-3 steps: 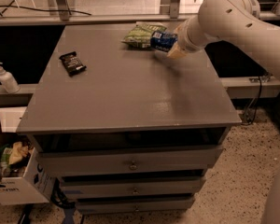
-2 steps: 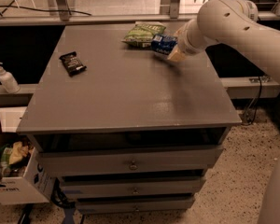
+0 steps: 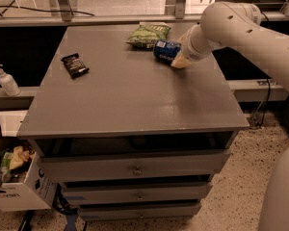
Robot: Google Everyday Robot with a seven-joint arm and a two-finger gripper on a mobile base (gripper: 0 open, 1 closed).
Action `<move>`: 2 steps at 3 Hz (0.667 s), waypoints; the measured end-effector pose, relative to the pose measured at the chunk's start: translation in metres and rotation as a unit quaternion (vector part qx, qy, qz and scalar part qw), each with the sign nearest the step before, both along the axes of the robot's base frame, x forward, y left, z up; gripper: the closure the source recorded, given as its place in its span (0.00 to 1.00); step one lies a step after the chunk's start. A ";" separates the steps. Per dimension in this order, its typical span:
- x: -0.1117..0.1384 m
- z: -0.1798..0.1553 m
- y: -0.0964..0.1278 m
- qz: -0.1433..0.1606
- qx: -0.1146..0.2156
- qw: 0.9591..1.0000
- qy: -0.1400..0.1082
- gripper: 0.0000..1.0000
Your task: Move pepsi can near green jalapeno chip bag
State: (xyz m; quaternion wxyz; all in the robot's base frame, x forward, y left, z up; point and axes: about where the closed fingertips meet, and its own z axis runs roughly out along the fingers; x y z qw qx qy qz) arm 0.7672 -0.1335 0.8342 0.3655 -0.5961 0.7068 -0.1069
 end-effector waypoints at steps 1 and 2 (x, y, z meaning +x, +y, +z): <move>-0.002 -0.007 0.003 0.004 -0.001 1.000 0.015 0.59; -0.002 -0.005 0.004 0.004 -0.001 1.000 0.015 0.36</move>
Offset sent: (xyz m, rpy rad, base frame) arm -0.0036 0.0047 -0.0100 -0.0093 0.0633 0.0163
